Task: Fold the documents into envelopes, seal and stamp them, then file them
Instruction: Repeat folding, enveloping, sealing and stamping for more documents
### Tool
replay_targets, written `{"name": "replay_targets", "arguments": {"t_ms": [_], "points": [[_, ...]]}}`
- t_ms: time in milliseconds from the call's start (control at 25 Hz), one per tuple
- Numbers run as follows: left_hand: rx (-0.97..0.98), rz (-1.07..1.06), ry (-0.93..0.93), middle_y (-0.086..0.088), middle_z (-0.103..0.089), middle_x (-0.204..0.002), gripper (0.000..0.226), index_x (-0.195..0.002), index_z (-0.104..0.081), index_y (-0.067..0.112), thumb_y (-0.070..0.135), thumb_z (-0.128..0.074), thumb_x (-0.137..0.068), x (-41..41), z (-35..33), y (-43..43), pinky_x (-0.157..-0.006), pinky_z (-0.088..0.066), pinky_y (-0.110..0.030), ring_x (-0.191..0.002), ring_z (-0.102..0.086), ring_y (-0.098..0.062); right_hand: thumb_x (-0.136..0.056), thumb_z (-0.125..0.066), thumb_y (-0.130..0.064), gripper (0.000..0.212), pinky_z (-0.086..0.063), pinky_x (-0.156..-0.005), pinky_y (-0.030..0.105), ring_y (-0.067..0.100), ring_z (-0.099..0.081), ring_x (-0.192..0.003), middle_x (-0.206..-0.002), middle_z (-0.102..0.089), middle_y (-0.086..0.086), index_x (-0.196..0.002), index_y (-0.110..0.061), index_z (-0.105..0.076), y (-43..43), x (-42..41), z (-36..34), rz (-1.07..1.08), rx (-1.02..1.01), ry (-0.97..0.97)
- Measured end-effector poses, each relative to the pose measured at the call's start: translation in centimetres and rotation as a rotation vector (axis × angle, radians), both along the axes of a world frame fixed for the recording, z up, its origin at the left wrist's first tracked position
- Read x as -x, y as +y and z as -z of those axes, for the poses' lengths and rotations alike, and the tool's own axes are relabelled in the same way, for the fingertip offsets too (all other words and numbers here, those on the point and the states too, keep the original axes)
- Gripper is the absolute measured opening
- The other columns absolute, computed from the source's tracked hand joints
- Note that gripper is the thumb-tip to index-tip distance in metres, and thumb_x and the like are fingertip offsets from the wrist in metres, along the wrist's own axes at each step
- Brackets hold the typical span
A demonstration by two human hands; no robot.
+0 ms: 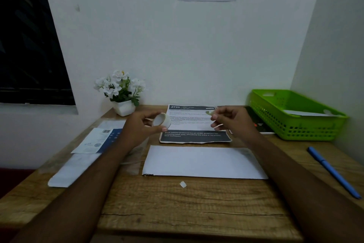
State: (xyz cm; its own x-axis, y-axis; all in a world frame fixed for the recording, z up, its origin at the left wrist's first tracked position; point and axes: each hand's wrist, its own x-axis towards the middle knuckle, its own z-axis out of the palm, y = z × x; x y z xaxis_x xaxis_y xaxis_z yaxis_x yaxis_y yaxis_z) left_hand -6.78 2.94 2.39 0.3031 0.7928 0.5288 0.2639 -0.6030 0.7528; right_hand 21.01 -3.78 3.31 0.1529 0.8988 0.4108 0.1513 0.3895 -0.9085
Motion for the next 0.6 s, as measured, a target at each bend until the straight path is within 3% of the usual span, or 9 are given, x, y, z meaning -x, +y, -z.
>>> {"name": "replay_targets", "arguments": {"t_ms": [80, 160, 320, 440, 600], "points": [[-0.005, -0.026, 0.024, 0.005, -0.066, -0.106, 0.053, -0.116, -0.065, 0.012, 0.013, -0.083, -0.067, 0.0, 0.2, 0.2, -0.073, -0.055, -0.020, -0.089, -0.063, -0.010, -0.084, -0.065, 0.007, 0.013, -0.056, -0.056, 0.022, 0.012, -0.069, -0.061, -0.069, -0.072, -0.001, -0.084, -0.005, -0.068, 0.1, 0.4, 0.4, -0.023, 0.015, -0.009], [-0.017, -0.041, 0.043, 0.006, -0.064, -0.110, 0.054, -0.118, -0.064, 0.013, 0.014, -0.082, -0.067, 0.0, 0.3, 0.5, -0.073, -0.053, -0.017, -0.091, -0.061, -0.006, -0.081, -0.068, 0.008, 0.015, -0.057, -0.060, 0.020, 0.010, -0.069, -0.065, -0.072, -0.074, -0.001, -0.090, -0.004, -0.071, 0.1, 0.4, 0.6, -0.038, 0.049, -0.045], [-0.099, -0.125, -0.007, 0.003, -0.058, -0.107, 0.054, -0.118, -0.063, 0.017, 0.011, -0.082, -0.068, -0.7, 0.5, 1.3, -0.072, -0.044, -0.005, -0.088, -0.056, 0.001, -0.079, -0.076, -0.010, 0.017, -0.058, -0.066, 0.024, 0.015, -0.071, -0.073, -0.087, -0.077, 0.001, -0.096, -0.010, -0.075, -0.3, 0.5, 0.7, -0.060, 0.102, -0.161], [-0.161, -0.219, 0.085, -0.008, -0.060, -0.107, 0.058, -0.123, -0.061, 0.011, 0.012, -0.082, -0.070, -1.6, -0.2, 3.2, -0.079, -0.043, -0.017, -0.092, -0.055, -0.013, -0.083, -0.074, -0.013, 0.003, -0.058, -0.062, 0.026, 0.019, -0.070, -0.066, -0.080, -0.076, 0.004, -0.084, -0.013, -0.077, -0.2, 0.7, 0.7, 0.009, 0.057, -0.224], [-0.121, -0.277, 0.281, -0.014, -0.063, -0.120, 0.059, -0.123, -0.060, 0.004, 0.014, -0.082, -0.069, -2.0, -1.1, 7.1, -0.091, -0.046, -0.032, -0.104, -0.059, -0.023, -0.079, -0.072, 0.005, 0.018, -0.057, -0.054, 0.028, 0.023, -0.067, -0.056, -0.069, -0.066, 0.009, -0.080, -0.012, -0.067, 0.3, 0.4, 0.9, 0.063, 0.040, -0.099]]}}
